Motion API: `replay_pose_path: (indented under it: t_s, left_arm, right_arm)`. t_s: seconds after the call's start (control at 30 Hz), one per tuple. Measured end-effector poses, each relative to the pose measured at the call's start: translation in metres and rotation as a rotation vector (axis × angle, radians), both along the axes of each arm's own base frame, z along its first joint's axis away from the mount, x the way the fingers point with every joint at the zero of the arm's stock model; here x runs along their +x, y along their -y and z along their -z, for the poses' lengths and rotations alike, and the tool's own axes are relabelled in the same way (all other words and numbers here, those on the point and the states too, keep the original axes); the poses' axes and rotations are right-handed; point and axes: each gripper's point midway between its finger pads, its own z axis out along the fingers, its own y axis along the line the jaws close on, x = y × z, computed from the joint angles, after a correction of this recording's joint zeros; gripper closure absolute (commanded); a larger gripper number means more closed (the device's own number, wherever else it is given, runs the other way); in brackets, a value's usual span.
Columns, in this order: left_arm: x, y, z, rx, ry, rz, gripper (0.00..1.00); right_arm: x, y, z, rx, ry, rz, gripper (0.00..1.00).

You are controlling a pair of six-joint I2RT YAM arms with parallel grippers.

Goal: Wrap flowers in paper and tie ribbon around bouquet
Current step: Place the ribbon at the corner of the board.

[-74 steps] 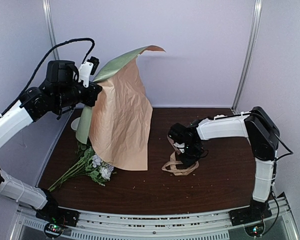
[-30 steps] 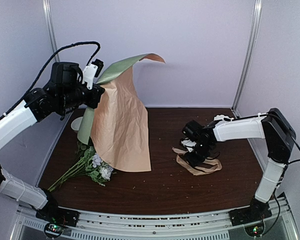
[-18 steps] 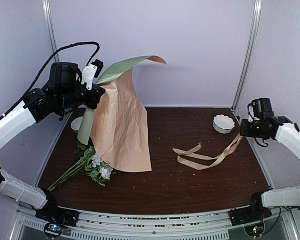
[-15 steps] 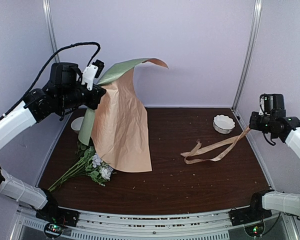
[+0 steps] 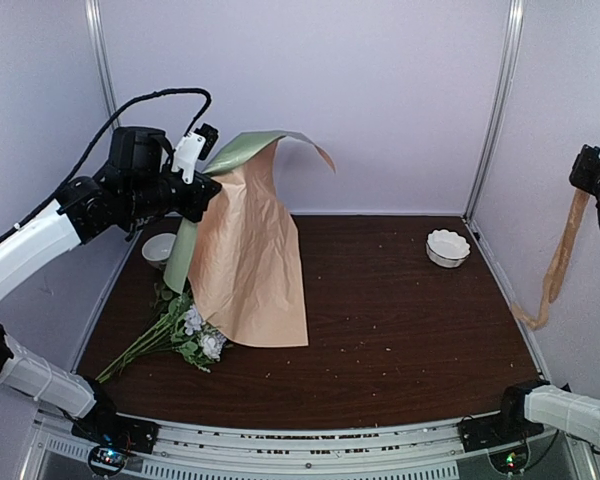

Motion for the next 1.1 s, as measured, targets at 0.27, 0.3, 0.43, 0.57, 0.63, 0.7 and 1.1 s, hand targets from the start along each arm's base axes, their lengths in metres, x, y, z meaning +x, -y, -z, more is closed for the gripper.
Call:
replay_pose_path:
  t_s: [0.27,0.3,0.43,0.57,0.63,0.7,1.1]
  left_arm:
    - [-0.001,0.006,-0.006,-0.016,0.003,0.027,1.00]
    - [-0.001,0.007,-0.008,-0.019,0.004,0.031,1.00]
    - [-0.001,0.012,-0.011,-0.028,0.006,0.049,1.00]
    - [-0.001,0.019,-0.012,-0.033,0.005,0.069,1.00]
    - [-0.003,0.024,-0.013,-0.035,0.005,0.083,1.00]
    - [-0.004,0.028,-0.013,-0.037,0.003,0.097,1.00]
    - [-0.056,0.102,-0.067,-0.083,0.079,0.323,1.00]
  right_arm:
    - [0.046,-0.060,0.146,0.044,-0.364,-0.243,1.00]
    - [0.050,-0.076,0.172,0.046,-0.437,-0.297,1.00]
    - [0.049,-0.140,0.266,0.078,-0.701,-0.521,1.00]
    - [0.026,-0.169,0.342,0.170,-0.906,-0.642,1.00]
    - [0.016,-0.173,0.365,0.205,-0.972,-0.658,0.68]
    - [0.012,-0.172,0.377,0.218,-1.005,-0.644,0.07]
    - [0.035,-0.186,0.302,0.207,-0.665,-0.752,0.00]
